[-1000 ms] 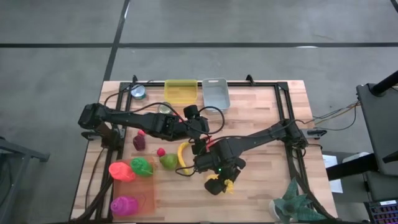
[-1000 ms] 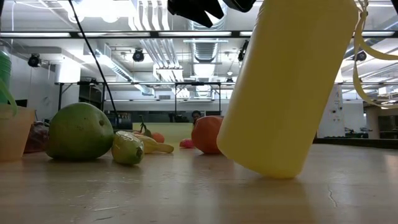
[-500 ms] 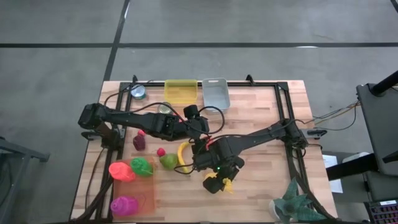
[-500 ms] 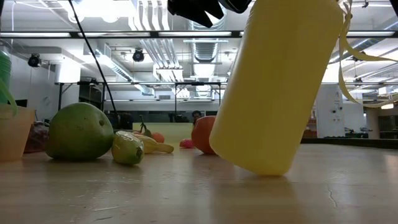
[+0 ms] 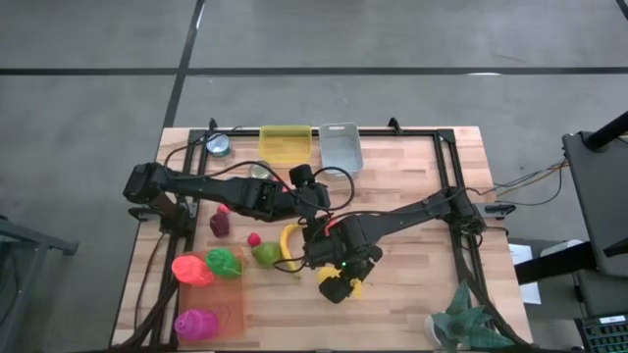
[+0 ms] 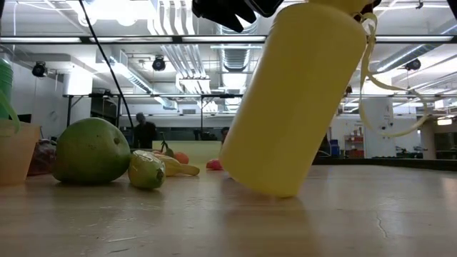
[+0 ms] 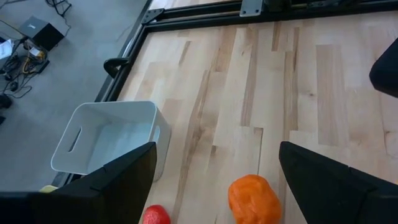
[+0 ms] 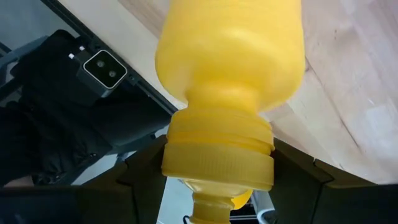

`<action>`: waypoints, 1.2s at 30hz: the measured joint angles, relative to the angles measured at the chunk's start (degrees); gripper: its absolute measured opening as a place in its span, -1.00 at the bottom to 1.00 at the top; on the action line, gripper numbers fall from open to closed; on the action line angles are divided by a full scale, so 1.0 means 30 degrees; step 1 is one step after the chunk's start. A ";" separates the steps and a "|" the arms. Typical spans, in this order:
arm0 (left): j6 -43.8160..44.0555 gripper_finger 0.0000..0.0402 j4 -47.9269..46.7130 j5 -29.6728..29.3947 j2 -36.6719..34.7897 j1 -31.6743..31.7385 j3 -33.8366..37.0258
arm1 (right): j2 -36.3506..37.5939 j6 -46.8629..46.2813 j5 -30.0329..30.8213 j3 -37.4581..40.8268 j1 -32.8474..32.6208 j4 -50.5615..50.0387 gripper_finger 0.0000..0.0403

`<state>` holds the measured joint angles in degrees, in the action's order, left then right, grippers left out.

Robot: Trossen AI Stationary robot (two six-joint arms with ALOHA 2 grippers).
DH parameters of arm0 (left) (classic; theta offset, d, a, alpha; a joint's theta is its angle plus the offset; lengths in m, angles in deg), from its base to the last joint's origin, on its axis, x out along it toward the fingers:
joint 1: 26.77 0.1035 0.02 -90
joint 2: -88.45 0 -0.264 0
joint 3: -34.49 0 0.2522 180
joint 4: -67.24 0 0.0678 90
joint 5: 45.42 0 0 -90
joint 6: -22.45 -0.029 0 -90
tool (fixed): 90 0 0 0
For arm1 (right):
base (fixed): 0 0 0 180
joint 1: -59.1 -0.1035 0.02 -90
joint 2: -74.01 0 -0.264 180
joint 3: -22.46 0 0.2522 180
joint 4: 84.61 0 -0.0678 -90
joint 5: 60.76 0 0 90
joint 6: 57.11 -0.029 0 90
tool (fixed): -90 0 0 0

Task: Pick & Place Food Item
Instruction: Put the yellow tumbler into the orange bin

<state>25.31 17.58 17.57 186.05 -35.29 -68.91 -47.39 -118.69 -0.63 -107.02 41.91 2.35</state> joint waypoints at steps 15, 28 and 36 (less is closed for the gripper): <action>0.0065 0.70 0.0003 0.0001 0.0000 0.0000 0.0000 | 0.0007 -0.2154 -0.5320 -0.0189 -0.0138 -0.0471 0.11; 0.0058 0.70 -0.0131 -0.0160 0.0000 0.0015 0.0000 | 0.0015 -0.2636 -0.5115 0.1095 -0.0138 -0.0519 0.11; 0.0058 0.70 -0.0131 -0.0167 0.0000 0.0015 0.0000 | 0.0024 -0.2265 -0.5176 0.1458 -0.0124 -0.0286 0.11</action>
<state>25.48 17.19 17.07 186.05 -35.24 -68.91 -47.32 -125.49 -16.16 -102.65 41.54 1.49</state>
